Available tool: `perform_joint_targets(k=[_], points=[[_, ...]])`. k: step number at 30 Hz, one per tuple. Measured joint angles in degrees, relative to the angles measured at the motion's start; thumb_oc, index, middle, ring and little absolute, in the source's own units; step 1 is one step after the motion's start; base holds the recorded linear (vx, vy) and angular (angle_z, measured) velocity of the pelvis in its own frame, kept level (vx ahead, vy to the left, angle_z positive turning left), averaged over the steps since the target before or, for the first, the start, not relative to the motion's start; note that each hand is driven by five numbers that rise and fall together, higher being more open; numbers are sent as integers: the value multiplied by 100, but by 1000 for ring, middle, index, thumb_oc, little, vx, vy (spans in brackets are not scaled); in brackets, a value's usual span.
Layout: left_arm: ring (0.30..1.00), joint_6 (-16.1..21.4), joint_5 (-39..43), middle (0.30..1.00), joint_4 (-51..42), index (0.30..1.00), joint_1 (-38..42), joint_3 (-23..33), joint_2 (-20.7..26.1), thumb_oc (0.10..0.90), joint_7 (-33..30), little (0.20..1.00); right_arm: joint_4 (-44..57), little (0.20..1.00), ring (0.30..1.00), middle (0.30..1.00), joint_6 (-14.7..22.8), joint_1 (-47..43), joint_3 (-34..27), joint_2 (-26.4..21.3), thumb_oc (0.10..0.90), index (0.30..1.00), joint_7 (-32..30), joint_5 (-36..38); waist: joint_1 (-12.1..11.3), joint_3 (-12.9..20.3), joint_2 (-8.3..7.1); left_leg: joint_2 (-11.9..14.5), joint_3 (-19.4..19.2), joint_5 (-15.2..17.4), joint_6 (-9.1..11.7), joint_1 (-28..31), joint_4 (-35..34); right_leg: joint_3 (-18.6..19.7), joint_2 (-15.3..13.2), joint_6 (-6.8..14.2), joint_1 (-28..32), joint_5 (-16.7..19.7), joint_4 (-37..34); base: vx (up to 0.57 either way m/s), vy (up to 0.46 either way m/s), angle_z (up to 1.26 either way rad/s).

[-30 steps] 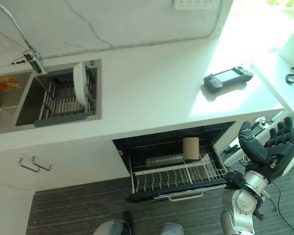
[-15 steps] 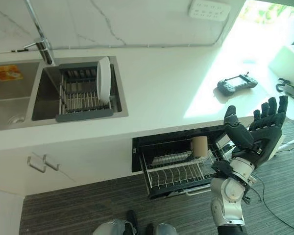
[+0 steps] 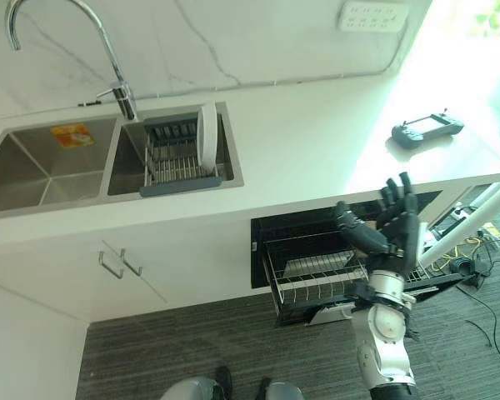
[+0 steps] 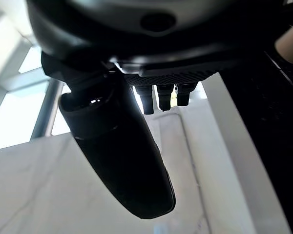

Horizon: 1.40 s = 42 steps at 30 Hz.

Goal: Place the dishes in the dishwasher.

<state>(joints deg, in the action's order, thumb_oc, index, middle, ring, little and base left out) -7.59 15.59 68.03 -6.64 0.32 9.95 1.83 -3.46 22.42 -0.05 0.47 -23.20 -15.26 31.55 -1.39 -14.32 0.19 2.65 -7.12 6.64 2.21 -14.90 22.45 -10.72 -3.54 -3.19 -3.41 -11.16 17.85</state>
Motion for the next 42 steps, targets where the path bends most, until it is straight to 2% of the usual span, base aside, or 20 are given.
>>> perform_joint_targets(k=[1,2,3,6,7,8,9,10,11,13,14,16,22,23,25,28,31,32,37,42], points=[[900,-6,7,900,134,900,91,34,1,800,-1,900,6,900,900,900,-8,-3,-9,-62,800,900,52,-5,-27,0,1,211,-24,-14,18,-196,-72,-81,-25,14,22,-9,-2,88,294,28],[900,-6,9,900,145,900,108,34,1,800,0,900,10,900,900,900,-7,-3,-9,-80,800,900,59,-6,-23,0,3,250,-28,-18,19,-218,-98,-98,-34,19,28,-11,-2,233,373,36],[900,-144,212,900,298,900,127,50,-39,800,-4,900,130,900,900,900,-17,-6,-73,-269,800,900,183,11,-32,5,40,407,-73,-64,-43,-124,-449,-165,-176,235,197,-162,1,253,354,14],[900,-237,213,900,341,900,-62,116,-72,800,-85,900,274,900,900,900,-27,-14,-108,-196,800,900,259,30,-83,48,55,15,176,-307,-207,366,-721,18,-365,527,445,-300,-74,259,227,-20],[900,-249,211,900,357,900,-75,156,-57,800,-180,900,280,900,900,900,-30,-12,-95,-137,800,900,275,31,-44,59,13,-96,115,-321,-281,429,-622,5,-407,606,696,-244,-329,191,225,-31],[900,-247,213,900,423,900,-34,178,-30,800,-248,900,269,900,900,900,-35,-27,-100,-22,800,900,268,38,-43,59,-41,-184,98,-173,-410,550,-585,-103,-512,755,804,-101,-159,101,132,-18],[900,-246,224,900,500,900,48,212,-27,800,-275,900,251,900,900,900,-35,-49,-35,160,800,900,281,32,-28,48,-18,-212,19,-144,-569,584,-414,-85,-667,851,257,37,1049,-4,18,-4],[900,-246,229,900,498,900,144,149,-1,800,-290,900,282,900,900,900,25,-94,17,336,800,900,278,31,38,6,29,-147,101,-46,-602,517,-174,-1,-869,915,-562,286,2553,60,-123,15],[900,-179,229,900,428,900,164,2,77,800,-360,900,298,900,900,900,41,-11,172,352,800,900,282,31,96,1,-4,-194,121,110,-645,581,-179,76,-928,892,-1125,263,3408,50,-172,48],[900,-210,232,900,119,900,165,-30,235,800,-450,900,314,900,900,900,42,130,304,324,800,900,366,26,145,-12,38,-160,21,141,-658,687,-346,-139,-698,591,-1217,188,1769,42,-271,49],[900,-247,233,900,18,900,206,-39,240,800,-494,900,319,900,900,900,57,101,304,269,800,900,371,26,100,6,-32,-165,-103,132,-672,693,-414,-263,-654,495,-1145,240,863,53,-310,31],[900,-456,476,900,-16,900,296,-39,317,800,-537,900,280,900,900,900,57,-52,306,159,800,900,424,29,64,-4,-20,-204,-306,137,-680,719,-465,-300,-545,428,-1005,392,-221,69,-265,15],[900,-508,644,900,40,900,212,-34,201,800,-623,900,355,900,900,900,78,-266,314,-70,800,900,337,-5,-53,-25,-88,-242,-557,194,-610,920,-472,-442,-409,361,-417,435,-158,91,-169,-13],[900,-488,617,900,48,900,215,-51,158,800,-651,900,352,900,900,900,77,-303,314,-129,800,900,293,-3,-54,-44,-132,-265,-558,197,-606,918,-476,-440,-435,495,-265,516,-322,38,-71,-11],[900,-479,599,900,90,900,206,-71,74,800,-755,900,332,900,900,900,60,-326,295,-192,800,900,144,13,-38,-72,-41,-136,-497,205,-554,914,-478,-546,-300,455,-210,657,-478,27,-23,-9],[900,-554,546,900,88,900,165,-67,-52,800,-784,900,333,900,900,900,52,-306,1,-212,800,900,25,19,-25,-106,158,18,-418,266,-394,857,-468,-525,-179,206,-271,505,-324,39,14,-5],[900,-632,507,900,90,900,154,-58,-75,800,-792,900,333,900,900,900,50,-276,-146,-213,800,900,-43,18,-14,-97,182,113,-169,302,-320,753,-423,-519,-205,154,-371,450,-189,4,7,2],[900,-649,372,900,95,900,124,-48,-107,800,-829,900,334,900,900,900,50,-253,-170,-236,800,900,-88,18,38,-87,210,265,-180,210,-137,738,-499,-526,-242,198,-439,389,-63,16,25,7],[900,-734,372,900,99,900,106,-29,-110,800,-892,900,334,900,900,900,-23,-212,-159,-230,800,900,-5,48,57,-84,187,151,-229,145,-192,848,-566,-519,-358,366,-379,448,-88,9,11,3],[900,-738,370,900,58,900,98,-30,-108,800,-948,900,338,900,900,900,-242,-241,-84,-198,800,900,436,298,-33,-83,176,133,-204,155,-206,1020,-596,-557,-363,386,-172,457,-156,11,0,3]])
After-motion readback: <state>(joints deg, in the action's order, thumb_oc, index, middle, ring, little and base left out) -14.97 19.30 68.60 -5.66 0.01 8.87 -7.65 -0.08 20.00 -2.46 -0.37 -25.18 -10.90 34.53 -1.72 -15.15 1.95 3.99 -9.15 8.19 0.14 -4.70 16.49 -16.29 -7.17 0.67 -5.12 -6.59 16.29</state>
